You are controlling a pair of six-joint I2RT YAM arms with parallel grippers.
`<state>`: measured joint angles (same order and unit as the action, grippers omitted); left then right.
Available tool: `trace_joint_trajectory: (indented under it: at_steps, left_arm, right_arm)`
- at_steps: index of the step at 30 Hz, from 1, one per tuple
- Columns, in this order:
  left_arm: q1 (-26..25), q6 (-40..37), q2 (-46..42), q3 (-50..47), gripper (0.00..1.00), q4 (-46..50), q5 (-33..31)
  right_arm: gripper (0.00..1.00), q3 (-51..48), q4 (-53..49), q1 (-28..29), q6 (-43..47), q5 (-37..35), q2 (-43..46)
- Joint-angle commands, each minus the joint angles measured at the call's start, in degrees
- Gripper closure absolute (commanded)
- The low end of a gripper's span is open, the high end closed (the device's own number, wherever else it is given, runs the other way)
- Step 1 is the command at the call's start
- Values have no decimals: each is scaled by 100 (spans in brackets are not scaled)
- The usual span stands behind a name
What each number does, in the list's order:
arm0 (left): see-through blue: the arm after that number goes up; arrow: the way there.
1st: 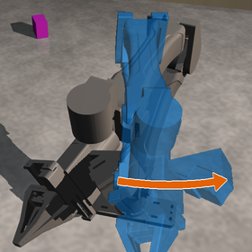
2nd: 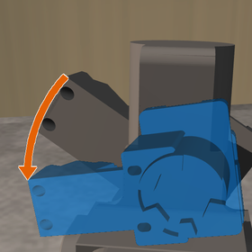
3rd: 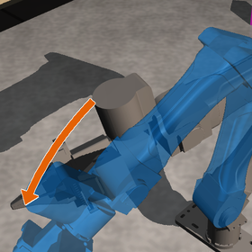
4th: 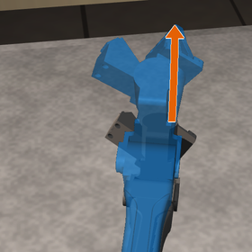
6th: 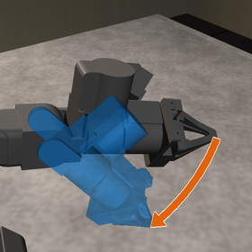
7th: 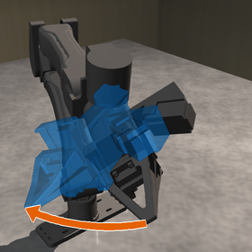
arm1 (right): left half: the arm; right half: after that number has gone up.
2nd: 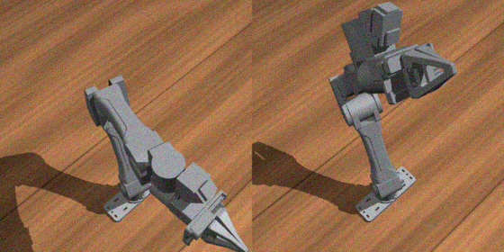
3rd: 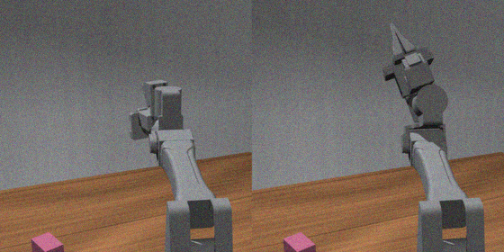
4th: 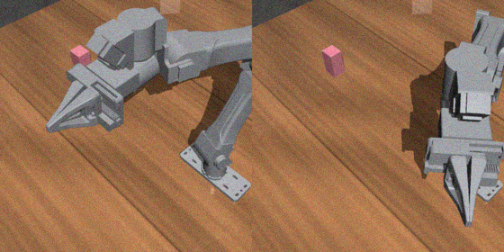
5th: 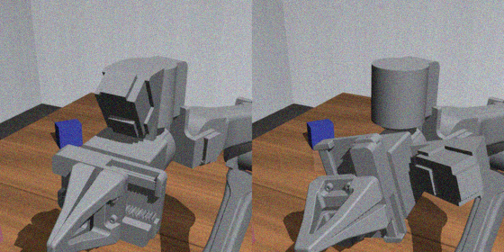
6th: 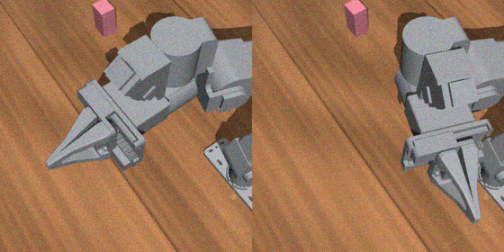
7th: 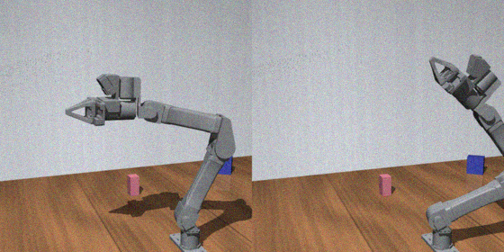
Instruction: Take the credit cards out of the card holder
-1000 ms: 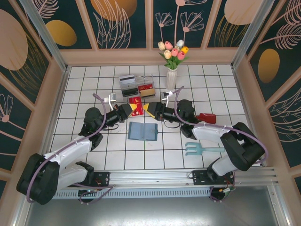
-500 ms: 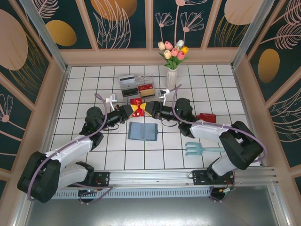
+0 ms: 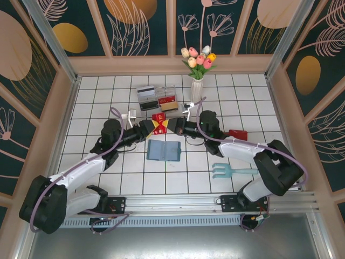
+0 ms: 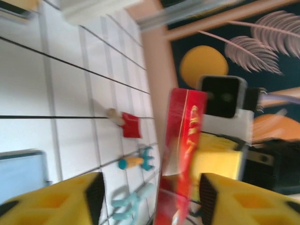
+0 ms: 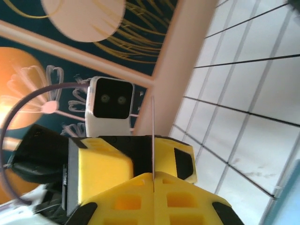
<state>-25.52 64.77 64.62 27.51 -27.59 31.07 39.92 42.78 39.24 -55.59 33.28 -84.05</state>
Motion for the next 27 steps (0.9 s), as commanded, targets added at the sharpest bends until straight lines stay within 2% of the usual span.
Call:
trace_joint_trajectory:
  at_steps: [1,3,6,11,15,17,20,23,27]
  left_arm:
    - [27,-1016,-134,290,32,1866,-1079]
    - [99,-1279,-84,327,25,2213,-1344]
    - [240,-1660,44,459,19,2620,-1628]
    - [515,-2164,273,722,10,3008,-2005]
    - [654,-2247,436,921,5,3170,-2149]
    - [692,-2290,462,982,2,3221,-2157]
    - [732,-2344,450,1002,2,3245,-2158]
    - [756,-2394,450,1002,1,3260,-2076]
    - [762,-2393,528,993,1,3260,-1866]
  right_arm:
    - [100,613,-1748,-118,1194,-738,435]
    - [100,984,-2703,-158,1818,-1186,475]
    - [100,1497,-3581,-262,2627,-1703,367]
    - [100,2125,-4088,-410,4061,-2487,139]
    - [100,2455,-3985,-613,5151,-2348,-209]
    - [100,2708,-4149,-685,5832,-1959,-433]
    - [100,3114,-4419,-756,6871,-1683,-791]
    - [100,3457,-4534,-1110,7583,-1200,-1124]
    - [100,3673,-4647,-1180,8795,-848,-1470]
